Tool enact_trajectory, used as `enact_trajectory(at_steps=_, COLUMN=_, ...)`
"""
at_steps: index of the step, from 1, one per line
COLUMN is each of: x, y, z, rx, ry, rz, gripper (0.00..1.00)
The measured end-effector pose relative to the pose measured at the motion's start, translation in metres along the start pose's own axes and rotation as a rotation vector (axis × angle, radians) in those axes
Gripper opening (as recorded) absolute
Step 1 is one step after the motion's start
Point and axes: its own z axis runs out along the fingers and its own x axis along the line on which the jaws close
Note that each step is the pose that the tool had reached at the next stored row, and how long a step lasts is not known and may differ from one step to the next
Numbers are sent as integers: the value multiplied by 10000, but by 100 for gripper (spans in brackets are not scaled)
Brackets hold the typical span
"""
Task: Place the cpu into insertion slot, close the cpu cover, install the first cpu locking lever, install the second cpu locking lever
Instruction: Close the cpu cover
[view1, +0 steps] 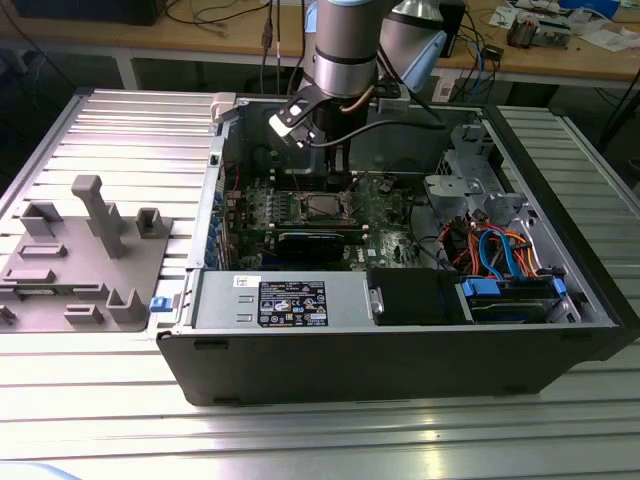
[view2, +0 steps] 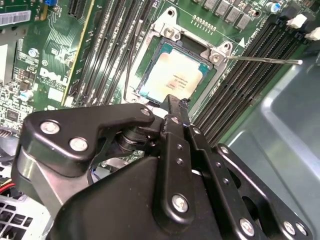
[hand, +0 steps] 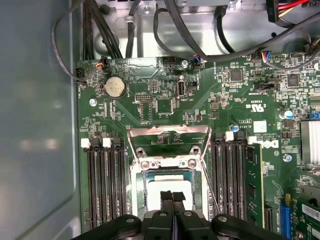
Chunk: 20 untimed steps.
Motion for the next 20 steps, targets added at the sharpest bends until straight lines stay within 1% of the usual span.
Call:
enact_trajectory(at_steps=12, x=-1, y=1, z=-50, rx=2, ry=-4, rz=-1, gripper=11)
enact_trajectory(at_steps=14, x=-1, y=2, z=-72, rx=1, ry=-2, rz=-1, gripper=11)
enact_trajectory(at_steps=18, x=0, y=2, z=-76, rx=1, ry=-6, rz=-1, gripper=11)
enact_trajectory(at_steps=19, x=-1, y=2, z=-76, rx=15, ry=-7, rz=-2, gripper=11)
enact_trajectory(at_steps=20, x=-1, y=6, z=-76, rx=49, ry=-9, rz=-4, gripper=11)
